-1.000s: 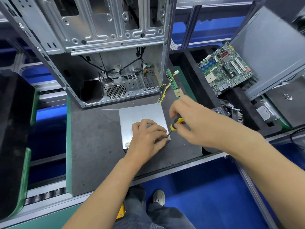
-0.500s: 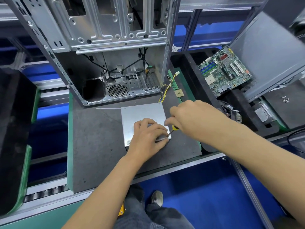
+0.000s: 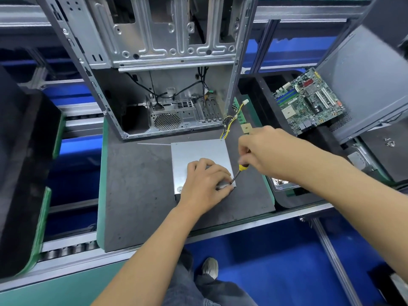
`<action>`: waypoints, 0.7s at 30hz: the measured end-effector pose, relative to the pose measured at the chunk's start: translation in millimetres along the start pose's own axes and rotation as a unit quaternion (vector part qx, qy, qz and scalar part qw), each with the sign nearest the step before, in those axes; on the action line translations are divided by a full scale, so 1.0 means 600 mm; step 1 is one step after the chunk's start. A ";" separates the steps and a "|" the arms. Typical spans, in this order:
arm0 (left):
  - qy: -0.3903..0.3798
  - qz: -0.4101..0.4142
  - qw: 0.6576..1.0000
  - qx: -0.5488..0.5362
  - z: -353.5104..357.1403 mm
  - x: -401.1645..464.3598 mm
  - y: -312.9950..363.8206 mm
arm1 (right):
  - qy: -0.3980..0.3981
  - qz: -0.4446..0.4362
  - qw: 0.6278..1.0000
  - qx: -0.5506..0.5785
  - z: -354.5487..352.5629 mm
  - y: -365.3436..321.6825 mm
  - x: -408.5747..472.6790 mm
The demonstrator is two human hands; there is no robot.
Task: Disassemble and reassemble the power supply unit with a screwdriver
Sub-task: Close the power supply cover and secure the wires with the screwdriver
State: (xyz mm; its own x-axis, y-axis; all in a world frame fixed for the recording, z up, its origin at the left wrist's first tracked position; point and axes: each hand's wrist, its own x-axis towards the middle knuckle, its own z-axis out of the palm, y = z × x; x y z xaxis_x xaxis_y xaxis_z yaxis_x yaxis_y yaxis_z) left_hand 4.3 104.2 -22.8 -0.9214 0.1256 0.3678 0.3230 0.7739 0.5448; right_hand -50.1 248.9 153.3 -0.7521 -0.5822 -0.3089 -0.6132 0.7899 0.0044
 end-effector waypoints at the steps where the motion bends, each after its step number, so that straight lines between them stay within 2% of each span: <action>1: 0.000 0.001 1.000 0.003 0.000 0.000 -0.001 | 0.008 0.022 0.999 -0.027 0.001 -0.003 0.002; 3: -0.004 0.002 1.000 0.006 0.001 -0.001 -0.003 | -0.015 0.035 0.999 -0.013 0.001 -0.003 0.002; 6: -0.011 0.005 1.000 0.008 0.001 0.000 -0.004 | -0.060 -0.013 0.996 0.062 -0.004 -0.001 0.001; 10: -0.027 0.000 1.000 0.007 -0.001 0.003 -0.007 | -0.001 0.041 0.998 -0.049 -0.004 -0.013 0.002; 11: -0.030 -0.001 1.000 0.006 -0.001 0.003 -0.007 | 0.004 0.042 0.998 -0.043 -0.002 -0.012 0.000; 13: -0.028 -0.001 1.000 0.002 -0.001 0.004 -0.007 | -0.033 0.005 0.999 0.042 -0.003 -0.007 -0.004; 15: -0.027 -0.001 1.000 0.004 -0.001 0.004 -0.006 | -0.054 -0.033 0.995 0.079 -0.008 -0.004 -0.006; 19: -0.038 -0.001 0.999 0.007 -0.001 0.004 -0.009 | -0.008 0.034 0.997 -0.064 0.001 -0.020 -0.004; 21: -0.057 -0.002 0.998 0.001 -0.002 0.007 -0.011 | -0.006 0.041 0.998 -0.050 0.005 -0.019 -0.009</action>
State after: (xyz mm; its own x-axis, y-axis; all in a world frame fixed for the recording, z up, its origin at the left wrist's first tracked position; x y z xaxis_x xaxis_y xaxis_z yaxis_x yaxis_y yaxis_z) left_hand -1.3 98.8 -24.4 -0.9409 0.1926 0.2786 0.3200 0.7750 0.5449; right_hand -38.5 243.8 152.3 -0.7977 -0.5140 -0.3154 -0.5720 0.8106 0.1255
